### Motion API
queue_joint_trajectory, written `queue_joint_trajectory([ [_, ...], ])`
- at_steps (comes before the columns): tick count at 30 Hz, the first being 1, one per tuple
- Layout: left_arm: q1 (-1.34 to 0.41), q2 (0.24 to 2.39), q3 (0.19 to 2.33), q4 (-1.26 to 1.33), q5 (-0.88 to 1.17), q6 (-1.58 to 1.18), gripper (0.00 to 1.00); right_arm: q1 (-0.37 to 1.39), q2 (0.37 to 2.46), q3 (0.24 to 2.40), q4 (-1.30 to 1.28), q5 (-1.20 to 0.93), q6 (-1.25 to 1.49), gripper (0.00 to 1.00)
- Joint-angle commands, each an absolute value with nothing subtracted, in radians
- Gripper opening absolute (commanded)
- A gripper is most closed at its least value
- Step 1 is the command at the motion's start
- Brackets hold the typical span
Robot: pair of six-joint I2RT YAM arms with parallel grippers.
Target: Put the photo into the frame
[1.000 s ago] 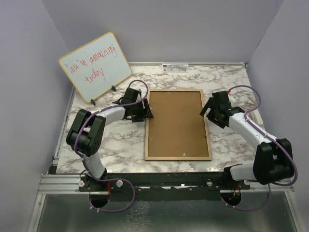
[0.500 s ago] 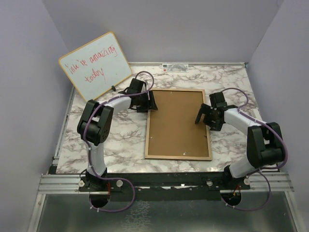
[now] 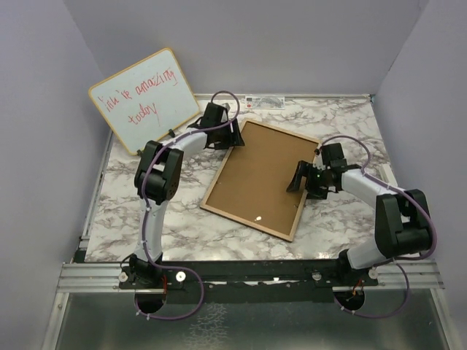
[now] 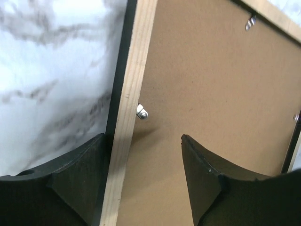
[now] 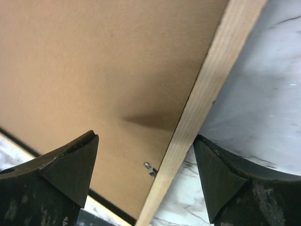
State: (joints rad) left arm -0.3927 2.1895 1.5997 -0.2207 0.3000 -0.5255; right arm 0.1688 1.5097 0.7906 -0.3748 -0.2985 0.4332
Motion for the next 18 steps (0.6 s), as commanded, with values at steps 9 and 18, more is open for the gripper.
queue_joint_trajectory([
  [9,-0.553,2.437,1.784,-0.098,0.497,-0.651,0.66,0.243,1.594,0.707,0.092,-0.697,0.584,0.87],
  [18,-0.543,2.381,1.868,-0.25,0.309,-0.526,0.76,0.249,1.388,0.687,-0.155,-0.366,0.539,0.94],
])
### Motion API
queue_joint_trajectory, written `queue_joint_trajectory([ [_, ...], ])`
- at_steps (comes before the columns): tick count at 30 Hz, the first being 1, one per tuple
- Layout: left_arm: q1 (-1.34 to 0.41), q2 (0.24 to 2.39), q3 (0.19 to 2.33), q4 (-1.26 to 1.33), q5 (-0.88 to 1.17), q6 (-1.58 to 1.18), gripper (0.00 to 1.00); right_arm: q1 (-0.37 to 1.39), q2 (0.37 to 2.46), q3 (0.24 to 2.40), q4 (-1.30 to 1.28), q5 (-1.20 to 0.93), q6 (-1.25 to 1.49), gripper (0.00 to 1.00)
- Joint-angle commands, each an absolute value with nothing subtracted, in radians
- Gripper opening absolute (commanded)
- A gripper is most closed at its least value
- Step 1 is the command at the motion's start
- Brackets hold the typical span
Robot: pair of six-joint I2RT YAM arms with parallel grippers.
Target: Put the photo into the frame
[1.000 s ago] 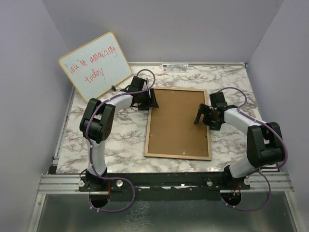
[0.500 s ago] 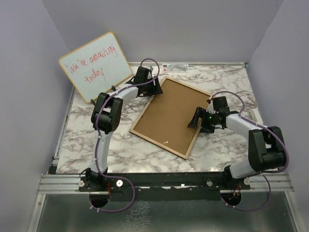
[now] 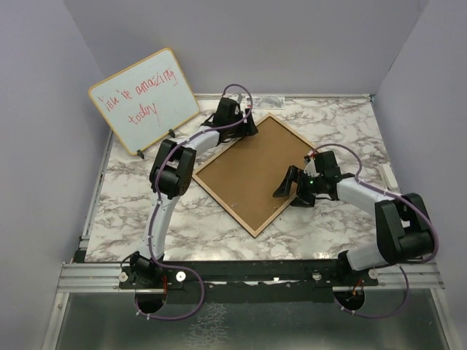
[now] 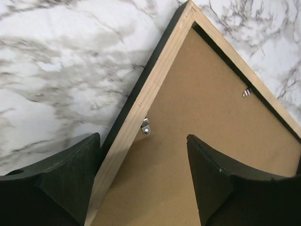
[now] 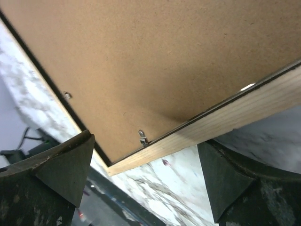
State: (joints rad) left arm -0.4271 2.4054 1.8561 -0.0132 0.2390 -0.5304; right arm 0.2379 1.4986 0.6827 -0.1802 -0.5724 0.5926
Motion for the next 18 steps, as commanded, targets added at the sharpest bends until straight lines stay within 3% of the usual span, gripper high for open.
queue_joint_trajectory([
  [1,-0.538,2.36,1.868,-0.271,0.283,-0.509,0.77,0.249,1.353,0.689,-0.205,-0.312,0.524,0.94],
  [5,-0.516,2.258,1.836,-0.33,0.199,-0.465,0.85,0.247,1.213,0.701,-0.358,-0.078,0.523,0.95],
  [9,-0.501,2.139,1.753,-0.357,0.151,-0.446,0.9,0.242,1.172,0.751,-0.32,0.069,0.52,0.95],
  [18,-0.497,1.8,1.385,-0.446,-0.028,-0.496,0.97,0.147,1.667,1.232,-0.347,0.159,0.468,0.95],
])
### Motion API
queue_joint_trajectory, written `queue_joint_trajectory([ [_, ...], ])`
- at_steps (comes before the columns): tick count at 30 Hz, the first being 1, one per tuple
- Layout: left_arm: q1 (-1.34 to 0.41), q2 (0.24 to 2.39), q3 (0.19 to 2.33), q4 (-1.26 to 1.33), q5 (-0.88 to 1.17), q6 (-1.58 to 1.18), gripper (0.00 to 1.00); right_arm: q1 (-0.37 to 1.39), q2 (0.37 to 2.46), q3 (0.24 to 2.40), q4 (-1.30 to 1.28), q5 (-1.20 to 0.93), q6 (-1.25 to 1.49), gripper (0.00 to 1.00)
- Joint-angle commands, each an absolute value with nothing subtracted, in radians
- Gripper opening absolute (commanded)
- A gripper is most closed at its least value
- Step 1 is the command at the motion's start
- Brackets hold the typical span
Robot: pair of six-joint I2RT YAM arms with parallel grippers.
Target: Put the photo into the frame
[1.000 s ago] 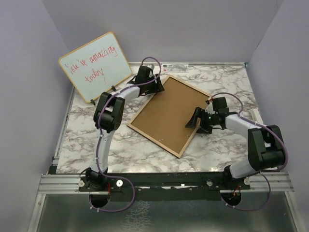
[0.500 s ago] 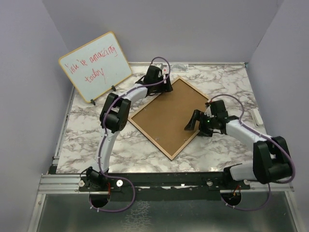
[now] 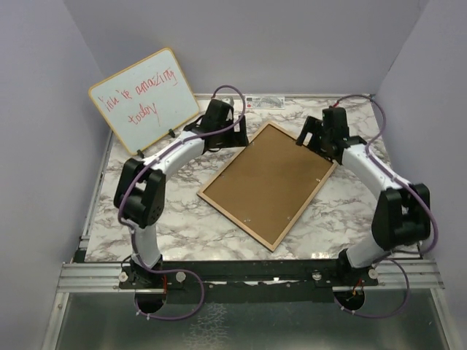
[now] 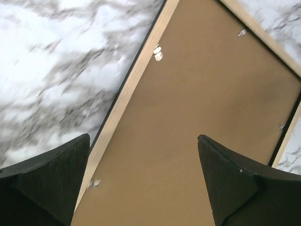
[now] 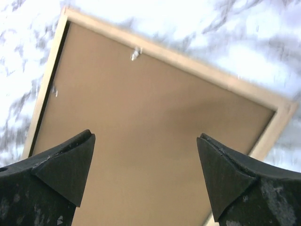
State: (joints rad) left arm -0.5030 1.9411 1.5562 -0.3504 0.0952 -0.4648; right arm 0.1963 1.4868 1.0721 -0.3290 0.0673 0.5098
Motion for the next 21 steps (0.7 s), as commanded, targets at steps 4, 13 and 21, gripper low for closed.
queue_joint_trajectory([
  [4,-0.497,1.645,1.164,-0.507,-0.055,-0.554,0.97,0.065,1.842,1.398,-0.372,0.117,0.508,0.94],
  [13,-0.497,1.394,0.857,-0.523,-0.003,-0.633,0.99,-0.023,2.041,1.555,-0.362,0.043,0.433,0.94],
  [21,-0.497,1.469,0.8,-0.406,0.165,-0.621,0.99,-0.046,2.107,1.57,-0.377,-0.17,0.407,0.94],
])
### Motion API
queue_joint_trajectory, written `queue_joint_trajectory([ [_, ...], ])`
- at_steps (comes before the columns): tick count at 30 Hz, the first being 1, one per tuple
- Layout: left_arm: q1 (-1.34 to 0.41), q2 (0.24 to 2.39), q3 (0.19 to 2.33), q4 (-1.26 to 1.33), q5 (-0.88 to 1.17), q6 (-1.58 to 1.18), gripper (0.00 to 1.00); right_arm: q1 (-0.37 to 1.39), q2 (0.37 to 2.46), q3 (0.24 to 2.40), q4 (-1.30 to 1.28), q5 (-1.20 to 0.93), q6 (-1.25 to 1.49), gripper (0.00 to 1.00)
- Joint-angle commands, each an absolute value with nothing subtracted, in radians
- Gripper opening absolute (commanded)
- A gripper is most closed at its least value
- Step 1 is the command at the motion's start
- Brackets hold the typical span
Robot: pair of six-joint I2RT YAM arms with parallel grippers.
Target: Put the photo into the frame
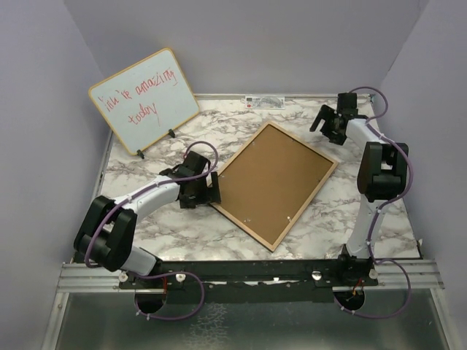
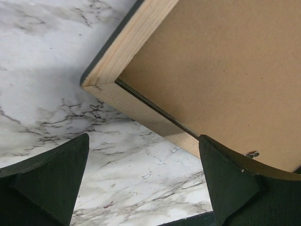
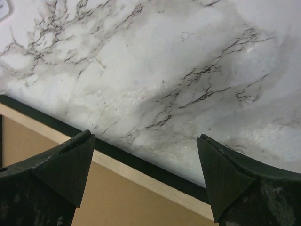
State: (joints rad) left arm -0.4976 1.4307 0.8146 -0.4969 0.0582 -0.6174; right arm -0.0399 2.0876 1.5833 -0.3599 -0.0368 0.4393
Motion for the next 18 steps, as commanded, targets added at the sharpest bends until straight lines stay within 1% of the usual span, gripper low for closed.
queue_joint_trajectory([
  [1,-0.497,1.483,0.804,-0.387,0.185,-0.615,0.99,-0.047,2.108,1.559,-0.371,-0.197,0.406,0.94],
  [6,-0.492,1.591,0.878,-0.35,0.27,-0.581,0.98,-0.047,2.108,1.521,-0.381,-0.267,0.454,0.93],
  [11,-0.462,1.675,1.002,-0.353,0.312,-0.542,0.97,-0.046,2.054,1.398,-0.307,-0.374,0.528,0.9],
  [18,-0.389,1.773,1.117,-0.343,0.34,-0.535,0.95,-0.046,1.894,1.2,-0.28,-0.381,0.568,0.87],
])
